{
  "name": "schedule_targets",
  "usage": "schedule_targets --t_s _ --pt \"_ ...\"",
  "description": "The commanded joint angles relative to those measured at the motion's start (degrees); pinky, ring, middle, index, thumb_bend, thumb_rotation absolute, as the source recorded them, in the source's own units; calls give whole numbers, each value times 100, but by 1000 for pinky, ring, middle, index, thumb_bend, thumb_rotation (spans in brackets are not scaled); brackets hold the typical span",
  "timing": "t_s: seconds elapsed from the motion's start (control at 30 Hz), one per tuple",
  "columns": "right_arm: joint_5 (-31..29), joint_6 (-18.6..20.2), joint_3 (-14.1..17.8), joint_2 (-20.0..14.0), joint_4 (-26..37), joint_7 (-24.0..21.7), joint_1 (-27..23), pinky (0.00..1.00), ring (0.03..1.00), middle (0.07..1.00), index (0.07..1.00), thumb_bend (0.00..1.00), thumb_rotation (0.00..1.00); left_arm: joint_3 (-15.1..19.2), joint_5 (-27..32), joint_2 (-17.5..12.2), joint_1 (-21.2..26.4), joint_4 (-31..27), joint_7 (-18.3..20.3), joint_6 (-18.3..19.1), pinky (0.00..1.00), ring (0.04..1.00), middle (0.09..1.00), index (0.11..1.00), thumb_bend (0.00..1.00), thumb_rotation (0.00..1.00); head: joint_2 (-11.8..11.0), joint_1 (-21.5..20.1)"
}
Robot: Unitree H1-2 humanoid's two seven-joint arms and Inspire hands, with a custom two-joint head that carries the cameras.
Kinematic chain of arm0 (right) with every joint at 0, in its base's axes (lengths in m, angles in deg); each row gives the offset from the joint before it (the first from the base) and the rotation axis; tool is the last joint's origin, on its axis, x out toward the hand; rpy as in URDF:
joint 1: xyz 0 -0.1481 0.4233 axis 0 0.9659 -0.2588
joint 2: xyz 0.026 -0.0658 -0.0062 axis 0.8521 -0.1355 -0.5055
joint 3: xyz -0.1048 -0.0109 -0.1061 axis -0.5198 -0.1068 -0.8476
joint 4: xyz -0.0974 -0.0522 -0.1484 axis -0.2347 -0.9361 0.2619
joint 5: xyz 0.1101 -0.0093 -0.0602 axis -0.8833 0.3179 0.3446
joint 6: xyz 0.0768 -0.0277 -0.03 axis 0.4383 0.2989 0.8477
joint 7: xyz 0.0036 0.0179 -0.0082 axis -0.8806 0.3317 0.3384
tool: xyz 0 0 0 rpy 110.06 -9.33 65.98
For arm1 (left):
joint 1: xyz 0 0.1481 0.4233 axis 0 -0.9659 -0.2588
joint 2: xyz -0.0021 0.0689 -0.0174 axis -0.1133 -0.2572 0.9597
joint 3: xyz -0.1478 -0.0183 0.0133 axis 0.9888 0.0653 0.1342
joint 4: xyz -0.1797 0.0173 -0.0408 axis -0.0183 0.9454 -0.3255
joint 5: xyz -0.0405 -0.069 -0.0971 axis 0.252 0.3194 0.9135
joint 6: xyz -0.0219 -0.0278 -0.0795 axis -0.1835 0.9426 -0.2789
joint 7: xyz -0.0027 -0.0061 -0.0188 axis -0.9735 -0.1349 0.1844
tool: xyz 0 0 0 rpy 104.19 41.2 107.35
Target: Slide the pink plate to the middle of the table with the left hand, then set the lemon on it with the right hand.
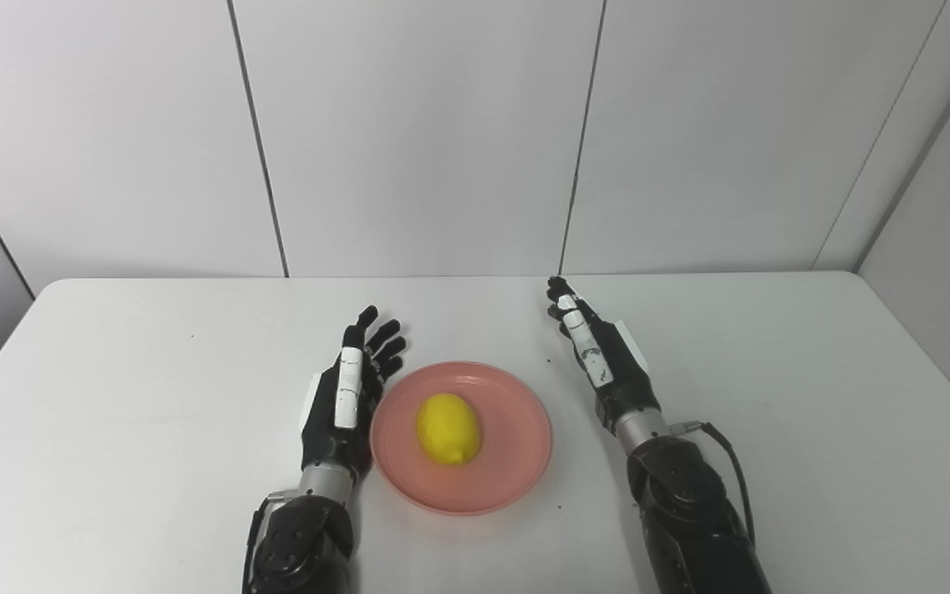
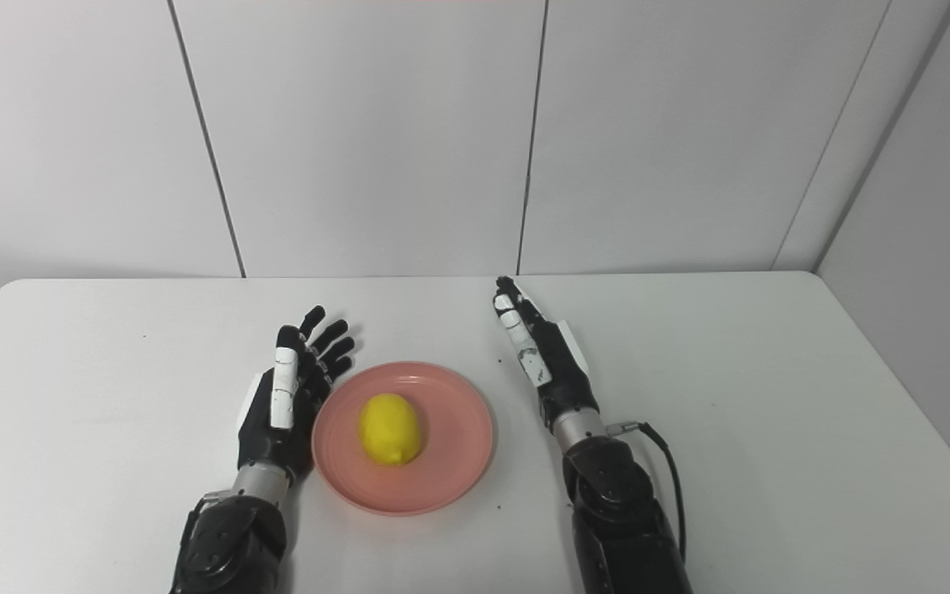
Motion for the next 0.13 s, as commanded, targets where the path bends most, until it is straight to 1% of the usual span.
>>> schedule_targets --t_s 0.0,0.1 --pt "-218 -69 99 83 132 125 -84 1000 957 958 951 862 1000 32 -116 -31 -215 341 -197 27 979 941 947 948 860 943 1 5" --pt "-419 -24 212 194 119 231 -8 1000 958 957 943 854 1000 -38 -472 -73 -183 451 -393 -310 959 937 943 940 845 969 4 8"
